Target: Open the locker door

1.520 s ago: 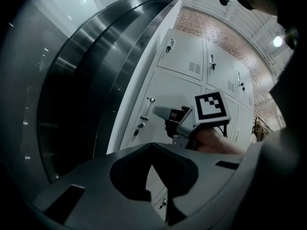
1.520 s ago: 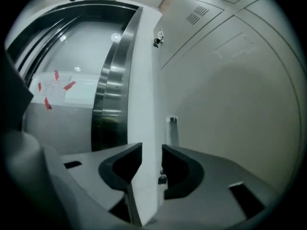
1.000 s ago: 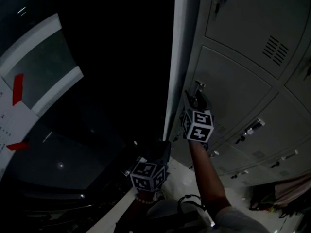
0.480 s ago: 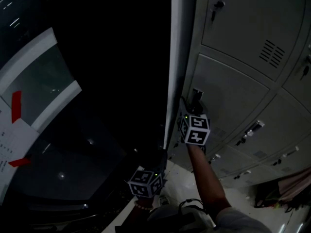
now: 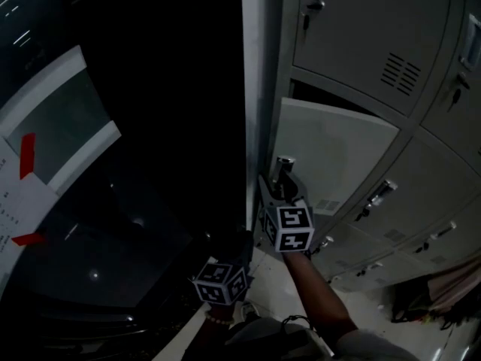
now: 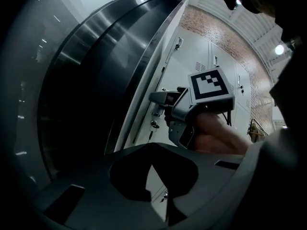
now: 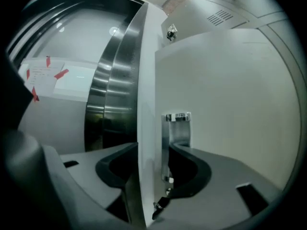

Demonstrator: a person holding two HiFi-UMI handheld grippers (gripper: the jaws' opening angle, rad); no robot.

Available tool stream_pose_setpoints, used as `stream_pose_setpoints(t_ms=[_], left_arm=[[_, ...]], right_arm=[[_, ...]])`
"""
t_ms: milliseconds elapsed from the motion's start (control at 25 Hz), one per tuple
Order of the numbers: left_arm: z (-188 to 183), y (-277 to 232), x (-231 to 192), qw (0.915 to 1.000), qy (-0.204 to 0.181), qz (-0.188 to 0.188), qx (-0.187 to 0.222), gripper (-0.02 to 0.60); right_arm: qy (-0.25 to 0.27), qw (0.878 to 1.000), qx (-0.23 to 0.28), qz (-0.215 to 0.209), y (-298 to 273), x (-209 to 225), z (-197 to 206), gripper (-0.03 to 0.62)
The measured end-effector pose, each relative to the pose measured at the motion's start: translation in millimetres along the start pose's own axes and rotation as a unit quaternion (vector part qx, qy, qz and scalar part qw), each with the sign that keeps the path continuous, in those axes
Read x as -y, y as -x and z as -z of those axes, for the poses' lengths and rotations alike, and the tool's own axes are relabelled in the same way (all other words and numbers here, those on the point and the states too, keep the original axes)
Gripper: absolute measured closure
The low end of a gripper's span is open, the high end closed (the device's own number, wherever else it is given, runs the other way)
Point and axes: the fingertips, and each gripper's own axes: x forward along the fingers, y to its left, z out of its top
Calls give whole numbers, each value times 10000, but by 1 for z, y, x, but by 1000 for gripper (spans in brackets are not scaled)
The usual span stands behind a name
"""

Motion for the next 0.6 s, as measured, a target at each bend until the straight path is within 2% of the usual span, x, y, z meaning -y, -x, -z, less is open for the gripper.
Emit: stream_pose_setpoints(t_ms=[360,600], left_arm=[[17,29,30,9995,33,-287,136,589],[30,49,60,9992,23,-368,164,589]], right_arm=[[0,9986,-45,-526,59,-25,3,387],[21,9974,-43,-715,102,-32,5,391]])
